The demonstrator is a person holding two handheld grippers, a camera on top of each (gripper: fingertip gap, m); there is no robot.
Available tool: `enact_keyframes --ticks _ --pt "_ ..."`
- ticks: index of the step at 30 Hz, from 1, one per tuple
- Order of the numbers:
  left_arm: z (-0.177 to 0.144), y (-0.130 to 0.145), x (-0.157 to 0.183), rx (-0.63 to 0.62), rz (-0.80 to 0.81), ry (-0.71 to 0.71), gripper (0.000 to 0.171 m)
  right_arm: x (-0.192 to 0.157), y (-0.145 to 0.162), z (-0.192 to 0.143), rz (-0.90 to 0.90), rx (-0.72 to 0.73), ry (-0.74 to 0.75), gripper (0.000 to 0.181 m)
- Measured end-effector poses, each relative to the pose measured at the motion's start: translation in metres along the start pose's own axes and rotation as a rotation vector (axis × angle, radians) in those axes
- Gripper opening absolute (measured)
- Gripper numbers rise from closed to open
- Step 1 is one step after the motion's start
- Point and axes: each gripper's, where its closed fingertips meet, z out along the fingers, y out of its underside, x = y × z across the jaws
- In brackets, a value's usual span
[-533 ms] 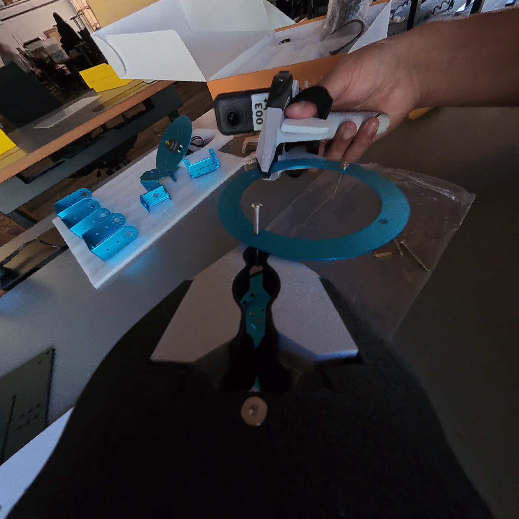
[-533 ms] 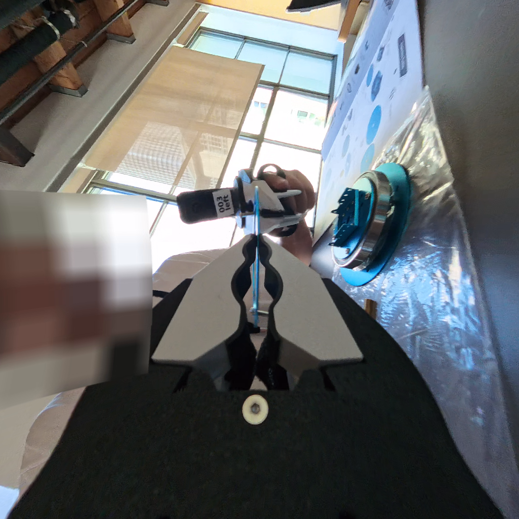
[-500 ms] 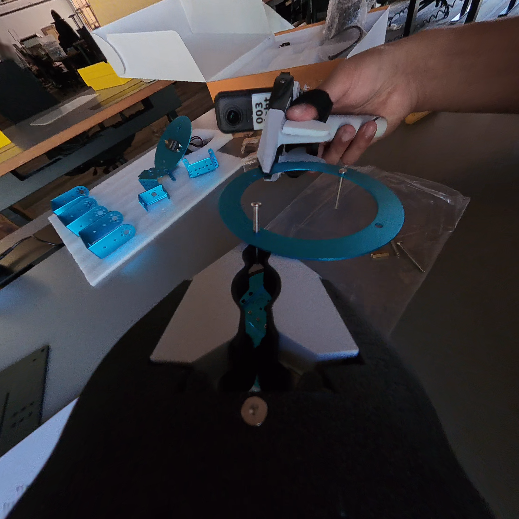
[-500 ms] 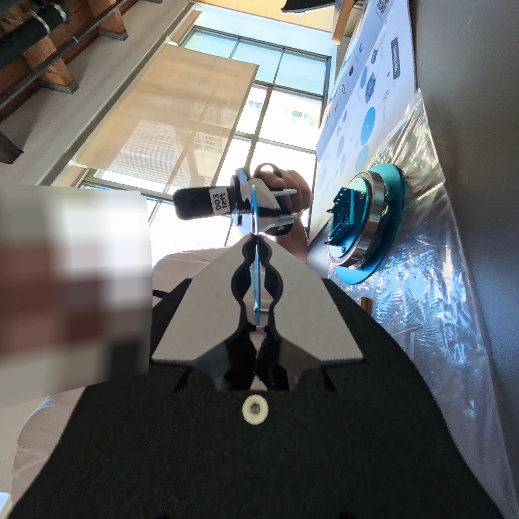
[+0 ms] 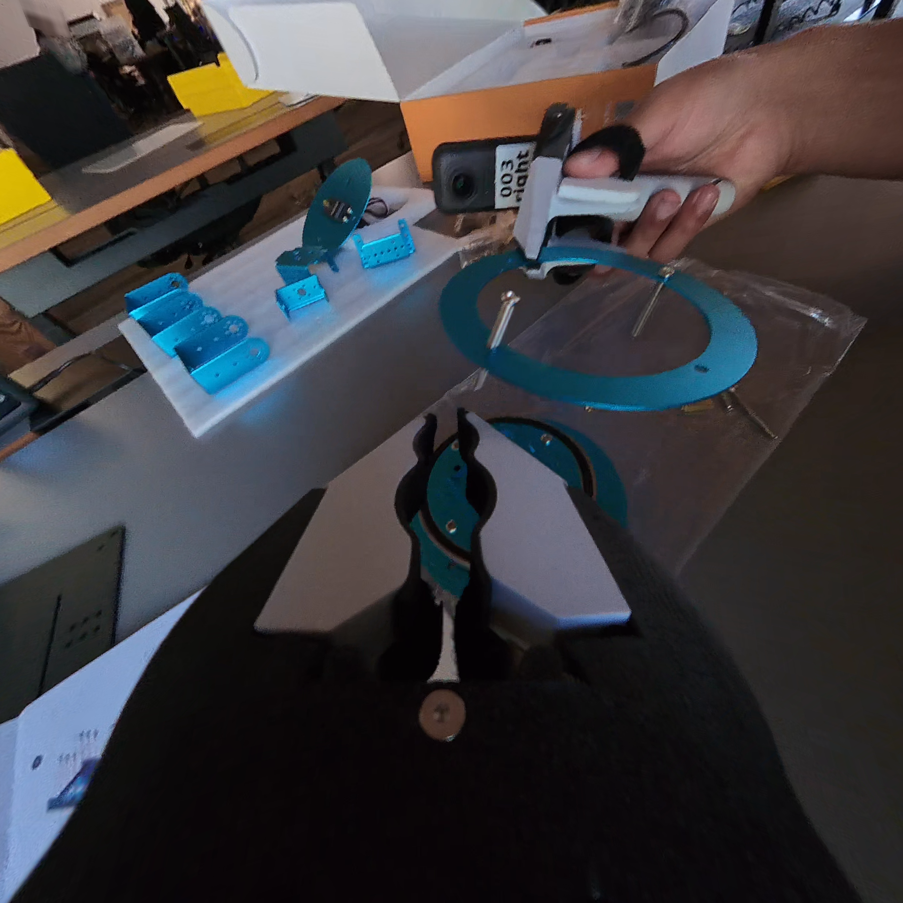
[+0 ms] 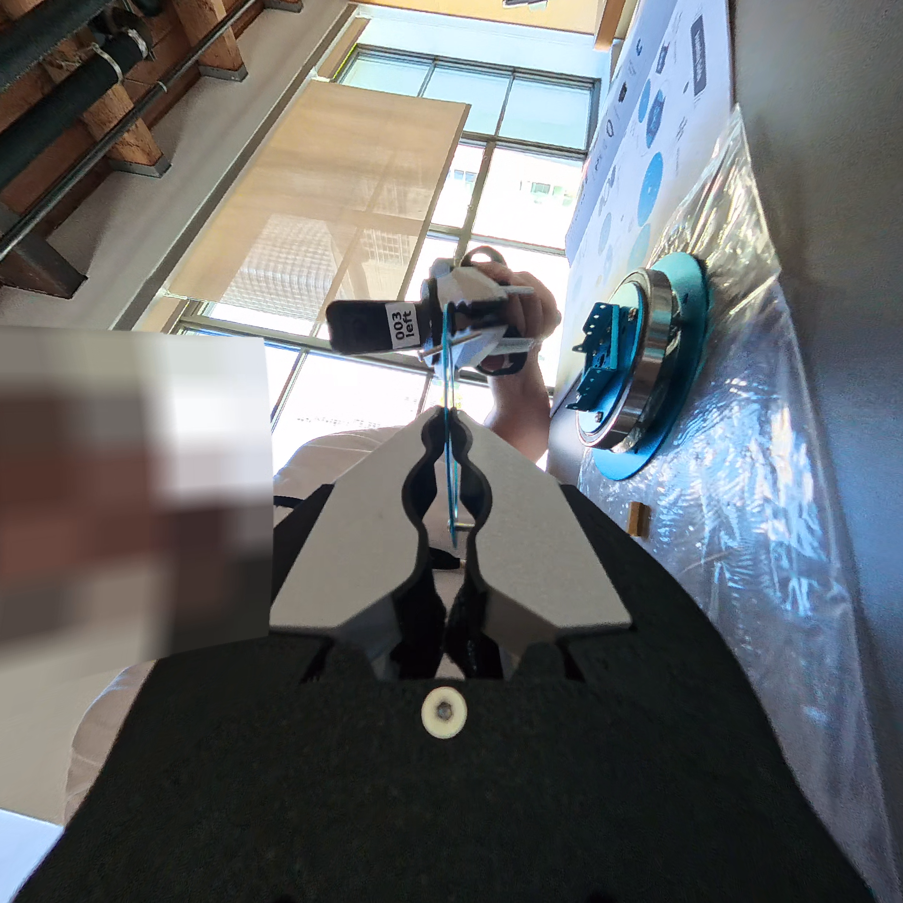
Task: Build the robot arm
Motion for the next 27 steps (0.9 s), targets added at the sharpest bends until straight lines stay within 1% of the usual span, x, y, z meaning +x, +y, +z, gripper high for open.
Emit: enact_keyframes --ticks 1,3,5,8,10,11,13,14,16,17,18,20,21,23,24,25,26,27 --pt "-0.004 0.004 -0.004 -0.012 -0.01 -0.004 0.008 0.0 0.0 -0.001 0.0 0.003 0.001 0.0" --pt "-0.012 0.004 -0.013 -0.018 -0.033 -0.019 0.008 0.002 -0.001 -0.003 -0.004 0.009 0.015 0.0" --pt "-0.02 -0.009 -0.013 0.01 -0.051 0.007 0.011 0.004 -0.001 -0.005 -0.012 0.01 0.031 0.0" --pt "-0.025 -0.031 -0.002 0.06 -0.083 0.084 0.021 0.002 -0.002 -0.003 -0.017 0.012 0.024 0.0" --pt "-0.02 -0.038 0.006 0.054 -0.14 0.111 0.025 0.003 -0.002 -0.002 -0.025 0.011 0.034 0.0" --pt "-0.017 -0.04 0.009 0.052 -0.166 0.111 0.025 0.004 -0.001 -0.002 -0.032 0.01 0.05 0.0" --pt "-0.012 -0.043 0.014 0.044 -0.184 0.097 0.024 0.007 -0.002 -0.001 -0.053 0.011 0.082 0.0" --pt "-0.01 -0.042 0.013 0.032 -0.179 0.067 0.023 0.006 -0.003 -0.001 -0.061 0.015 0.089 0.0" --pt "-0.008 -0.034 0.004 -0.005 -0.178 -0.02 0.023 0.004 -0.007 -0.001 -0.082 0.035 0.102 0.0" --pt "-0.009 -0.032 0.0 0.009 -0.211 -0.042 0.023 0.003 -0.008 -0.001 -0.094 0.04 0.114 0.0" --pt "-0.009 -0.031 -0.002 0.033 -0.276 -0.039 0.023 0.003 -0.007 -0.001 -0.104 0.035 0.126 0.0" --pt "-0.007 -0.027 0.007 0.047 -0.443 0.071 0.032 0.002 -0.006 0.0 -0.118 0.027 0.144 0.0" --pt "-0.003 -0.021 0.014 0.016 -0.51 0.129 0.033 0.002 -0.006 0.0 -0.121 0.026 0.149 0.0" --pt "0.002 -0.006 0.023 -0.065 -0.617 0.166 0.033 0.001 -0.007 0.001 -0.125 0.024 0.15 0.0" --pt "0.002 -0.003 0.026 -0.065 -0.678 0.184 0.033 0.001 -0.007 0.001 -0.127 0.025 0.153 0.0" --pt "0.0 -0.005 0.028 -0.036 -0.751 0.21 0.028 0.001 -0.006 0.001 -0.133 0.022 0.161 0.0" --pt "-0.002 -0.01 0.03 0.009 -0.825 0.25 0.016 0.001 -0.005 0.001 -0.135 0.025 0.157 0.0" --pt "-0.004 -0.014 0.033 0.055 -0.89 0.292 0.009 0.0 -0.005 0.001 -0.135 0.028 0.15 0.0"
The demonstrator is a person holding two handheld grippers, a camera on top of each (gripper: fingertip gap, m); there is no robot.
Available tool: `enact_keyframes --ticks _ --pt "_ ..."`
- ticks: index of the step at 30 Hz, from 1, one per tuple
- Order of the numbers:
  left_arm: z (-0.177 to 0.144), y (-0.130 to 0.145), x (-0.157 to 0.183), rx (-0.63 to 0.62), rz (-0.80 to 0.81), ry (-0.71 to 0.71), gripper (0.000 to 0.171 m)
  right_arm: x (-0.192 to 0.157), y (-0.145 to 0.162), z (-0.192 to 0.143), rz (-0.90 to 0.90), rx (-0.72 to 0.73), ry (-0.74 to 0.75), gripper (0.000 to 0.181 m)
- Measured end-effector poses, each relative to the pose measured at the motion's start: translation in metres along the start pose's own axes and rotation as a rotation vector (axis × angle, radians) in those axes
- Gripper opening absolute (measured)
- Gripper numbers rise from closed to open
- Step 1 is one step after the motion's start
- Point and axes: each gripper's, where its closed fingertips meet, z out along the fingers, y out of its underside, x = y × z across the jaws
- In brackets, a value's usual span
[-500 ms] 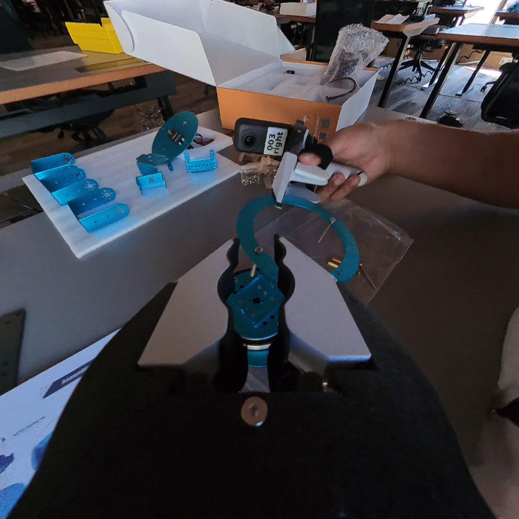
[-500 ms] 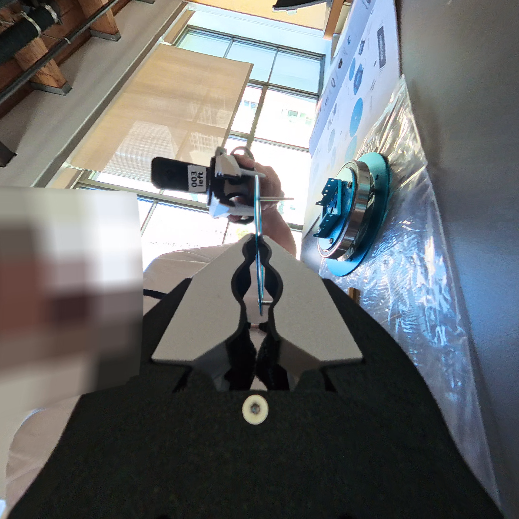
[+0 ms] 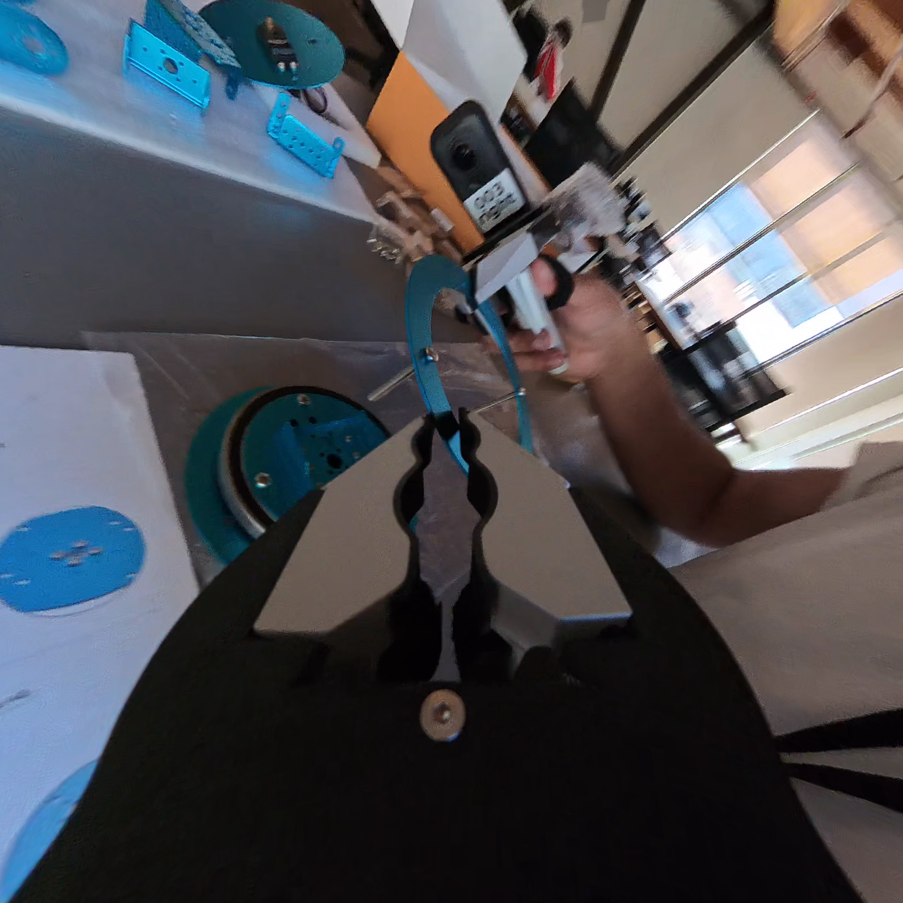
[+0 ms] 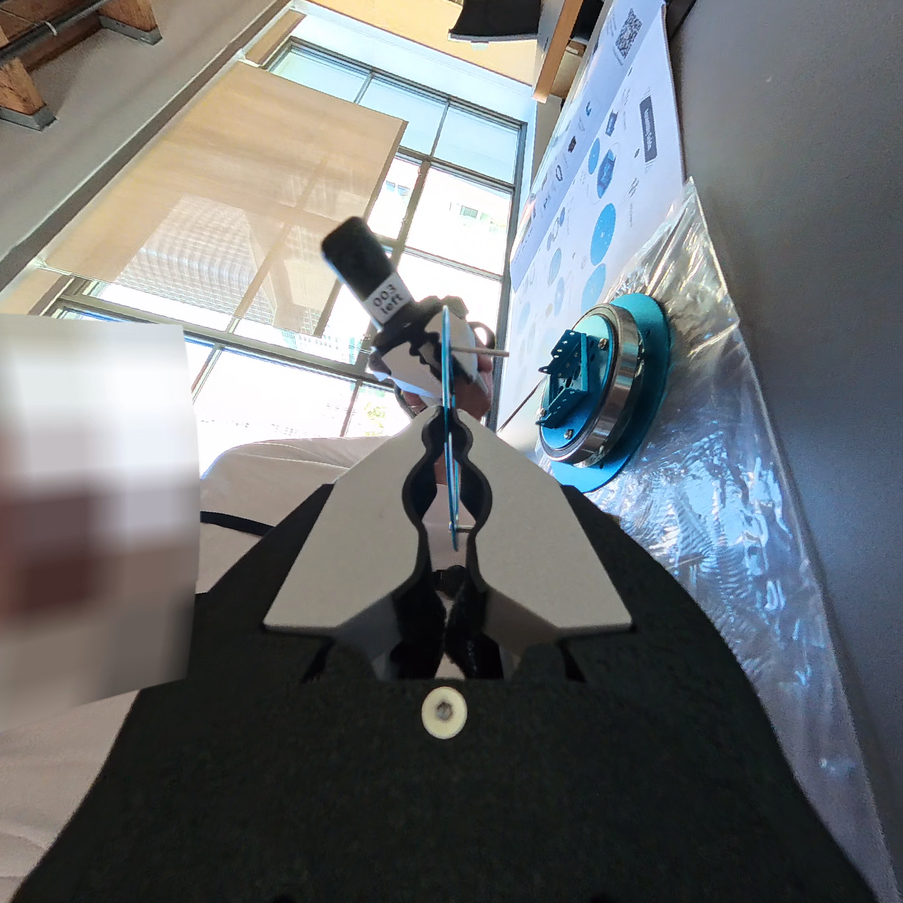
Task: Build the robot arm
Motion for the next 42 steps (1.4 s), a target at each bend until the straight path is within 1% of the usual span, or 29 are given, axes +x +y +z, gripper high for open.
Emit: enact_keyframes --ticks 4,7,8,10,12,14,15,17,18,21,25,27,30,33,36,39,42 --pt "0.0 0.006 0.013 0.068 -0.197 0.181 0.0 -0.004 0.001 0.001 -0.028 0.003 -0.031 0.002" --pt "0.0 0.008 0.019 0.12 -0.247 0.242 0.0 -0.013 0.002 0.003 -0.044 0.006 -0.085 0.002" --pt "-0.001 0.007 0.021 0.139 -0.253 0.256 0.0 -0.016 0.004 0.004 -0.057 0.005 -0.099 0.005" --pt "-0.005 0.003 0.024 0.18 -0.276 0.278 0.0 -0.015 0.007 0.006 -0.089 0.0 -0.083 0.023" --pt "-0.011 -0.001 0.025 0.21 -0.31 0.308 0.0 -0.019 0.011 0.008 -0.111 -0.018 -0.111 0.044" --pt "-0.015 -0.002 0.019 0.226 -0.311 0.279 0.0 -0.015 0.019 0.01 -0.124 -0.035 -0.099 0.074" --pt "-0.017 -0.002 0.016 0.226 -0.299 0.26 0.0 -0.013 0.023 0.01 -0.133 -0.044 -0.089 0.085" --pt "-0.021 -0.003 0.011 0.233 -0.28 0.223 0.0 -0.001 0.034 0.01 -0.125 -0.065 -0.034 0.103" --pt "-0.024 -0.005 0.01 0.237 -0.276 0.216 0.0 0.002 0.04 0.01 -0.116 -0.073 -0.026 0.106" --pt "-0.027 -0.007 0.008 0.241 -0.27 0.207 0.0 -0.008 0.046 0.011 -0.062 -0.048 -0.124 0.1" --pt "-0.027 -0.006 0.007 0.239 -0.29 0.224 0.0 -0.015 0.046 0.015 -0.05 -0.025 -0.193 0.096" --pt "-0.026 -0.005 0.006 0.239 -0.292 0.223 0.0 -0.013 0.041 0.015 -0.057 0.004 -0.186 0.095" --pt "-0.028 -0.005 0.004 0.246 -0.295 0.218 0.0 -0.016 0.037 0.011 -0.077 0.029 -0.201 0.085" --pt "-0.029 -0.006 0.0 0.248 -0.286 0.199 0.0 -0.023 0.039 0.009 -0.077 0.021 -0.234 0.082" --pt "-0.029 -0.005 -0.001 0.244 -0.277 0.192 0.0 -0.023 0.041 0.011 -0.075 0.009 -0.23 0.081" --pt "-0.026 -0.004 -0.003 0.239 -0.261 0.162 0.0 -0.026 0.039 0.011 -0.071 0.027 -0.25 0.075" --pt "-0.024 -0.005 -0.003 0.246 -0.251 0.153 0.0 -0.025 0.041 0.013 -0.073 0.012 -0.245 0.067"
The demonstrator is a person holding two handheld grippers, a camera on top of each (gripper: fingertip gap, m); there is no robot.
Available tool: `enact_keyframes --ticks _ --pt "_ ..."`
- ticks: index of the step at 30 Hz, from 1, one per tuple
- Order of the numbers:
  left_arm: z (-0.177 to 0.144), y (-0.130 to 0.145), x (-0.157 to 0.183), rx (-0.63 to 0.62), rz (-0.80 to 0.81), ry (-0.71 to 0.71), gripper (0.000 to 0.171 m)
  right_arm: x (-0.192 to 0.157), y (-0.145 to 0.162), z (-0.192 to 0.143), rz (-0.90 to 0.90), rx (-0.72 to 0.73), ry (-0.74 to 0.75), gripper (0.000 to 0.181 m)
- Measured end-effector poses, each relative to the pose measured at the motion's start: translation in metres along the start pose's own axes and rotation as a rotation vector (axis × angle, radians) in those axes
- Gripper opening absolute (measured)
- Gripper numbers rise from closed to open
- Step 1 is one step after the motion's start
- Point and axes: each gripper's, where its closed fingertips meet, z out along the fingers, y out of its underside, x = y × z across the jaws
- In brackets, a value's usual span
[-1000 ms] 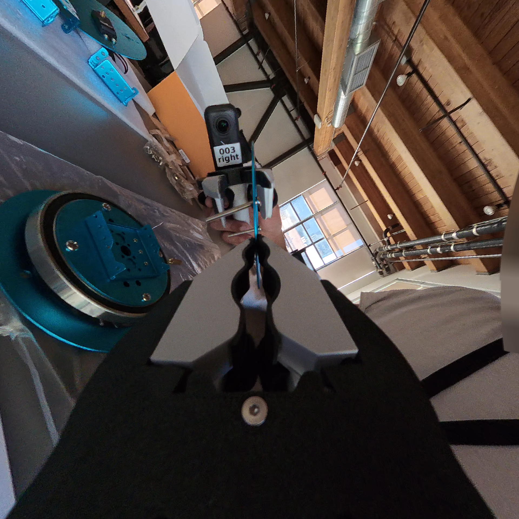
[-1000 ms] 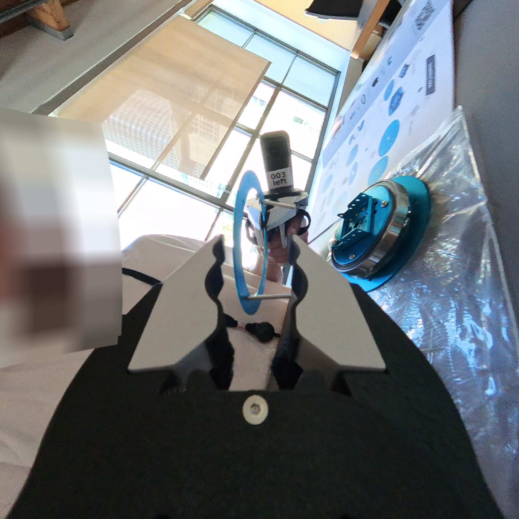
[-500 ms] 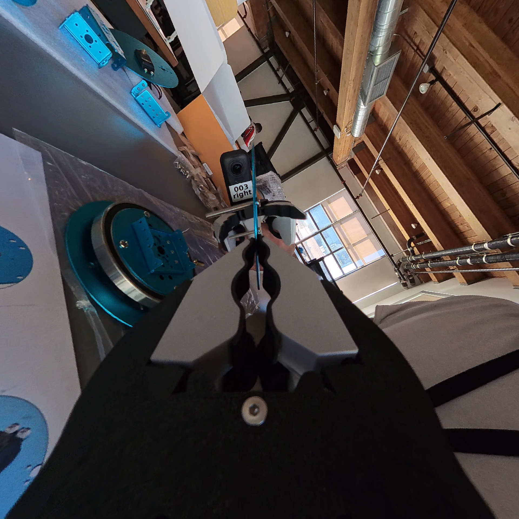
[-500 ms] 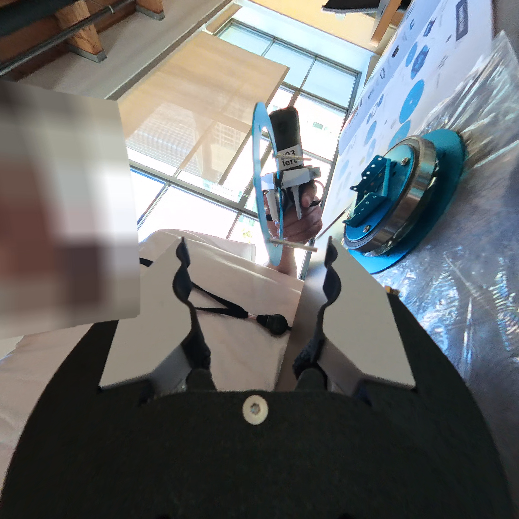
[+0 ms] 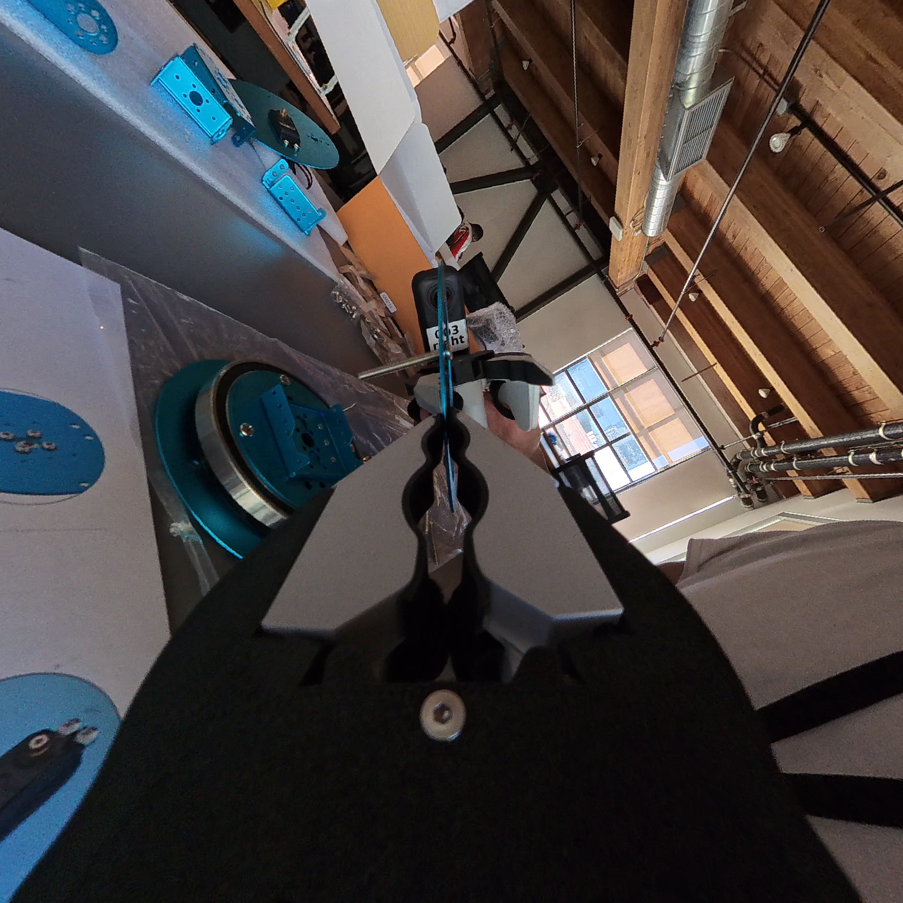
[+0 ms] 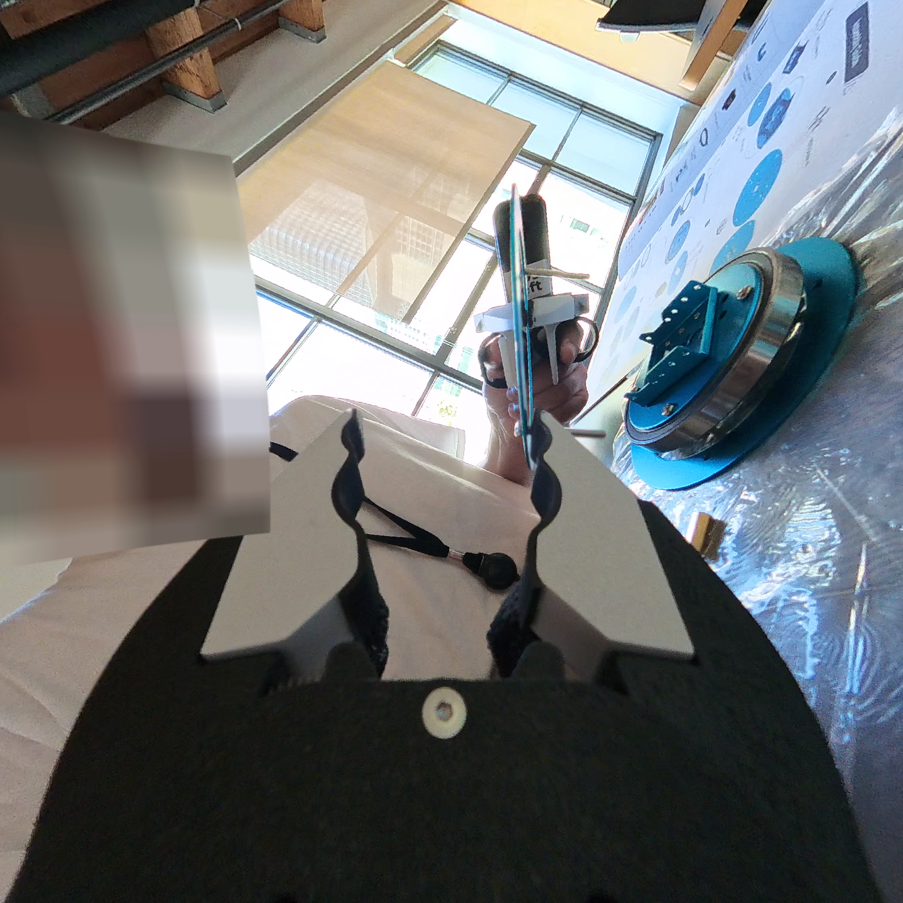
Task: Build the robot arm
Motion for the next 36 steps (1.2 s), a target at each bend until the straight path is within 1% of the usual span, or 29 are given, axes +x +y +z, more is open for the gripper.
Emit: enact_keyframes --ticks 3,5,7,10,11,13,16,23,27,32,36 --pt "0.003 0.0 0.002 0.0 0.036 -0.01 0.0 0.008 0.005 0.001 0.003 -0.024 0.044 0.061" --pt "0.004 0.0 0.005 0.003 0.053 -0.008 0.0 0.016 0.008 -0.001 -0.004 -0.035 0.093 0.063" --pt "0.005 -0.001 0.008 0.008 0.054 0.006 0.0 0.026 0.009 -0.003 -0.012 -0.041 0.155 0.07" --pt "0.006 -0.001 0.011 0.006 0.07 0.007 0.0 0.025 0.012 -0.002 0.01 -0.056 0.14 0.075" --pt "0.006 -0.001 0.012 0.013 0.072 0.007 0.0 0.027 0.014 -0.002 0.019 -0.066 0.145 0.081" --pt "0.006 -0.002 0.013 0.017 0.071 0.014 0.0 0.03 0.019 0.0 0.039 -0.09 0.158 0.085" --pt "0.007 -0.002 0.014 0.013 0.086 0.006 0.0 0.029 0.018 0.001 0.047 -0.086 0.146 0.086" --pt "0.006 0.001 0.005 0.006 0.072 -0.019 0.0 0.013 0.012 0.001 0.056 -0.047 0.042 0.073" --pt "0.004 0.0 0.002 0.017 0.068 -0.027 0.0 0.014 0.007 -0.003 0.042 -0.021 0.047 0.068" --pt "0.003 -0.004 -0.001 0.036 0.067 -0.041 0.0 0.017 0.012 -0.001 0.038 -0.044 0.06 0.063" --pt "0.005 -0.003 0.0 0.034 0.064 -0.033 0.0 0.018 0.011 0.004 -0.014 -0.051 0.075 0.06"
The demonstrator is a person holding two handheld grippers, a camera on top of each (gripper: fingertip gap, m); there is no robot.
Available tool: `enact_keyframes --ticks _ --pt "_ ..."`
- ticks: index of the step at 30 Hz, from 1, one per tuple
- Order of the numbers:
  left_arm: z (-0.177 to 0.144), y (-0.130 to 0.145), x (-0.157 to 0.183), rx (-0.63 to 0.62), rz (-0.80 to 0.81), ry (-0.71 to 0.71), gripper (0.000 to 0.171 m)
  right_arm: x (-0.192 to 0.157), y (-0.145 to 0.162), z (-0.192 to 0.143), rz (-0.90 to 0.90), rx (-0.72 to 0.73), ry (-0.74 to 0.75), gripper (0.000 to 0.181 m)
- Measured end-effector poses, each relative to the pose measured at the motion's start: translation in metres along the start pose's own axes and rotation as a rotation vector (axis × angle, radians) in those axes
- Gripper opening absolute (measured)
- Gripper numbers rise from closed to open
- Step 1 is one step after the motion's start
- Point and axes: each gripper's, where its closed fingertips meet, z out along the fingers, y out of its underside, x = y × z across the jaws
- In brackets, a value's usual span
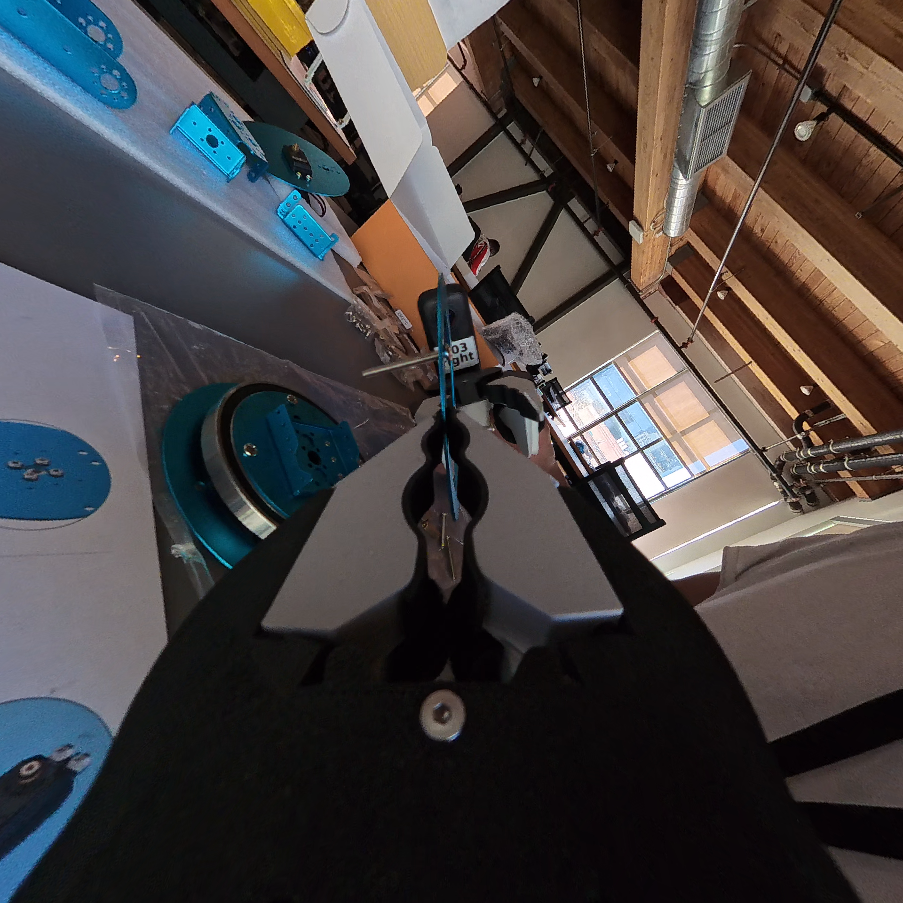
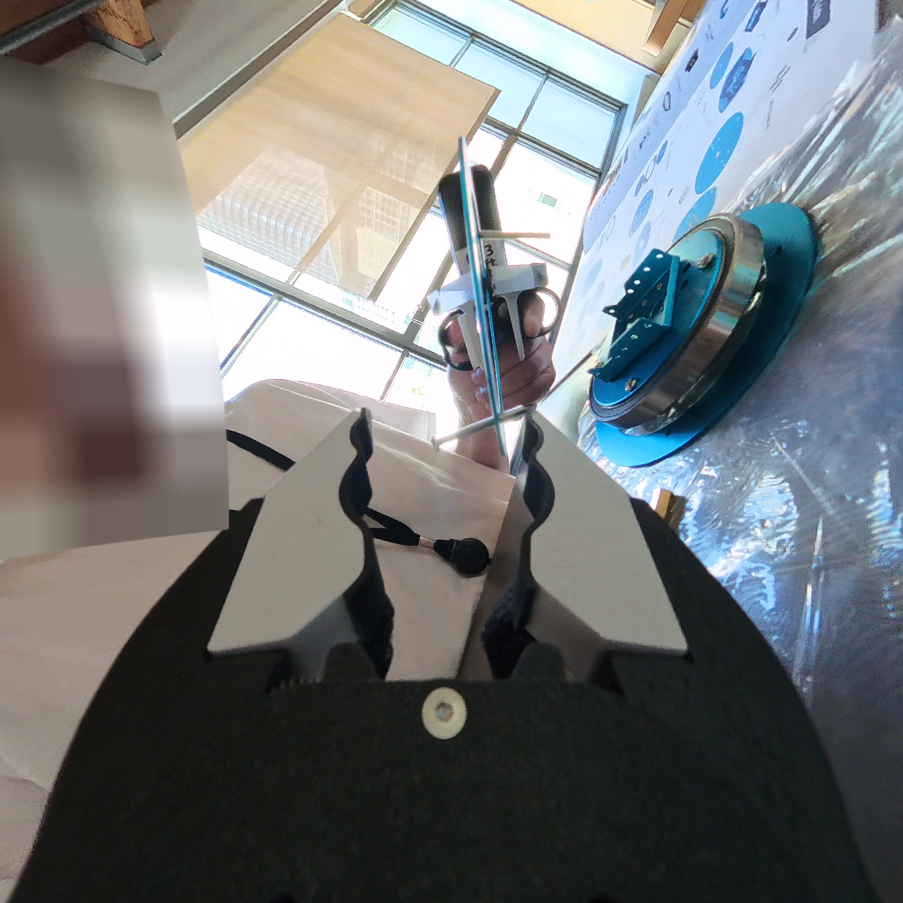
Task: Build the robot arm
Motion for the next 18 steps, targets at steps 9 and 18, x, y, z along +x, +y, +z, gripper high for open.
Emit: enact_keyframes --ticks 9,18 --pt "0.001 -0.001 0.006 0.007 0.007 0.019 0.0 0.007 -0.002 -0.005 -0.051 0.015 0.059 0.026" --pt "-0.003 -0.006 0.008 0.009 0.187 -0.06 0.001 0.017 0.002 -0.005 -0.088 -0.02 0.157 0.023"
